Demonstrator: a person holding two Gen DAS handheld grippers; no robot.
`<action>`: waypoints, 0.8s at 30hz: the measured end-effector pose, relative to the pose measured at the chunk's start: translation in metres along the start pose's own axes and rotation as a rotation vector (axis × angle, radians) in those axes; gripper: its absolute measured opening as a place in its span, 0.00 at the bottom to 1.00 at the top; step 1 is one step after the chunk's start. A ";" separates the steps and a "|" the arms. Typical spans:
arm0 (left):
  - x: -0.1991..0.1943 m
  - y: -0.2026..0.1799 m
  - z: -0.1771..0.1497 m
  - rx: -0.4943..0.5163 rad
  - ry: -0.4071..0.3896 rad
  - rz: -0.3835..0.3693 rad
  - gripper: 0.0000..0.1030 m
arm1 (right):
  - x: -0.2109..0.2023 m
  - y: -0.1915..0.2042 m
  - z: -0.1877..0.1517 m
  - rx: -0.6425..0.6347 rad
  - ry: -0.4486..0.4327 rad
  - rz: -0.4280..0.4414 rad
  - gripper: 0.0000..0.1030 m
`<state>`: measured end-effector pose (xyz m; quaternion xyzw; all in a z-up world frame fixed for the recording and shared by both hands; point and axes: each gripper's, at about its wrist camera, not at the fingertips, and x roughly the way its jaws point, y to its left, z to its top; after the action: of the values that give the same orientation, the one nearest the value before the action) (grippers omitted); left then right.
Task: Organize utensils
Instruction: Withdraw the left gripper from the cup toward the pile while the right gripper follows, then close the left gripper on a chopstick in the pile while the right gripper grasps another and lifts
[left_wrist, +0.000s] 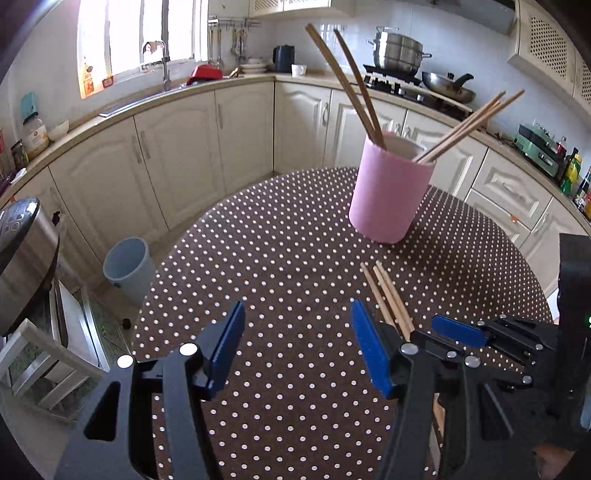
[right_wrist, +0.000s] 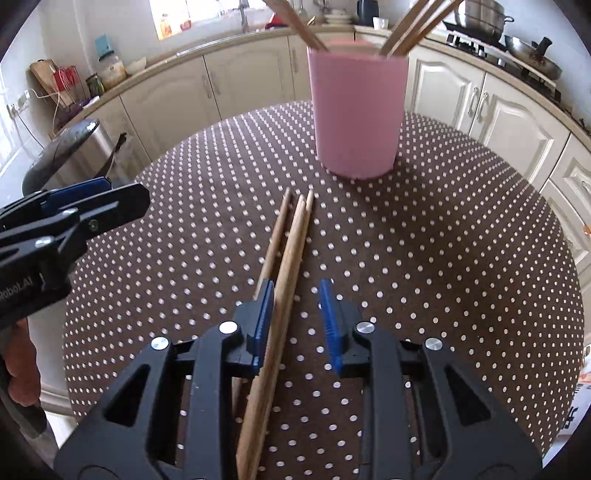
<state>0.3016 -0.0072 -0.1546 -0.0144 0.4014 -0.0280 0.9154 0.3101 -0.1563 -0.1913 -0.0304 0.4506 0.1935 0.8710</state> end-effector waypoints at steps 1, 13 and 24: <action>0.003 -0.001 -0.001 0.001 0.009 -0.005 0.58 | 0.003 -0.001 -0.001 0.000 0.010 0.000 0.23; 0.044 -0.040 0.000 0.055 0.119 -0.046 0.58 | -0.013 -0.043 -0.005 0.017 0.023 0.004 0.22; 0.093 -0.069 0.016 0.128 0.199 0.041 0.58 | -0.009 -0.043 0.008 0.001 0.053 0.000 0.22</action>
<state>0.3732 -0.0818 -0.2085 0.0554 0.4880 -0.0361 0.8703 0.3271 -0.1974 -0.1850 -0.0354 0.4737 0.1924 0.8587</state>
